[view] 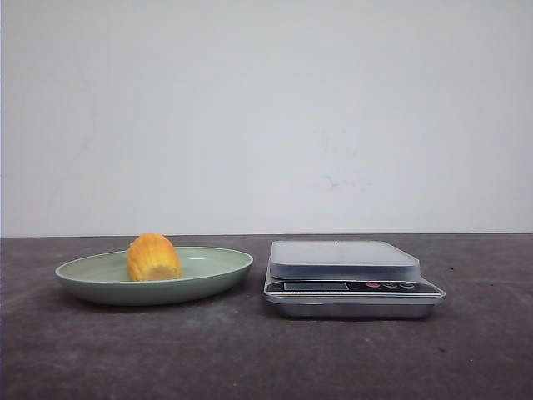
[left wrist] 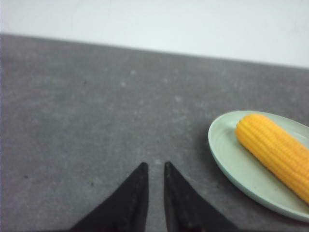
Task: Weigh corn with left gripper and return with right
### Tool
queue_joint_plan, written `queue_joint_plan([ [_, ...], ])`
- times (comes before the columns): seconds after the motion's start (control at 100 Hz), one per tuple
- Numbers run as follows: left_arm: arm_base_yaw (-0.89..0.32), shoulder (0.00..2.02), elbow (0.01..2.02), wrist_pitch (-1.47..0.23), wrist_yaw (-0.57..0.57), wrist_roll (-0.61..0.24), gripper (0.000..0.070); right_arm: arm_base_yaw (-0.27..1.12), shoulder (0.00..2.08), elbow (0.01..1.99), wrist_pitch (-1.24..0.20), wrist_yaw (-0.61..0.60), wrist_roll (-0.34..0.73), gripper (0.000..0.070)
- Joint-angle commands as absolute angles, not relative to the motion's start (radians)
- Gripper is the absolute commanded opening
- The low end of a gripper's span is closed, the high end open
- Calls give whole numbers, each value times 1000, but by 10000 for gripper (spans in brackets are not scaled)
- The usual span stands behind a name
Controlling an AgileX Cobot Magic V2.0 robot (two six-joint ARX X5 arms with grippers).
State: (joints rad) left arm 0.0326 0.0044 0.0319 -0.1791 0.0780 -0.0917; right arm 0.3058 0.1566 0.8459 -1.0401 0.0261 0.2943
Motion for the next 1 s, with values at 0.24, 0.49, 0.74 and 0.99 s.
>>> queue_joint_plan([
  [0.24,35,3,17,-187,78,-71,15,307,154,853,-1028,27,304,11],
  [0.49,35,3,17,-187,78,-71,15,307,154,853,-1028,27,304,11],
  [0.74,35,3,17,-187,78,-71,15,283,146,852,-1002,63,191,11],
  [0.99,35,3,17,-187,78,-71,15,86,105,656,-596,78,13,11],
])
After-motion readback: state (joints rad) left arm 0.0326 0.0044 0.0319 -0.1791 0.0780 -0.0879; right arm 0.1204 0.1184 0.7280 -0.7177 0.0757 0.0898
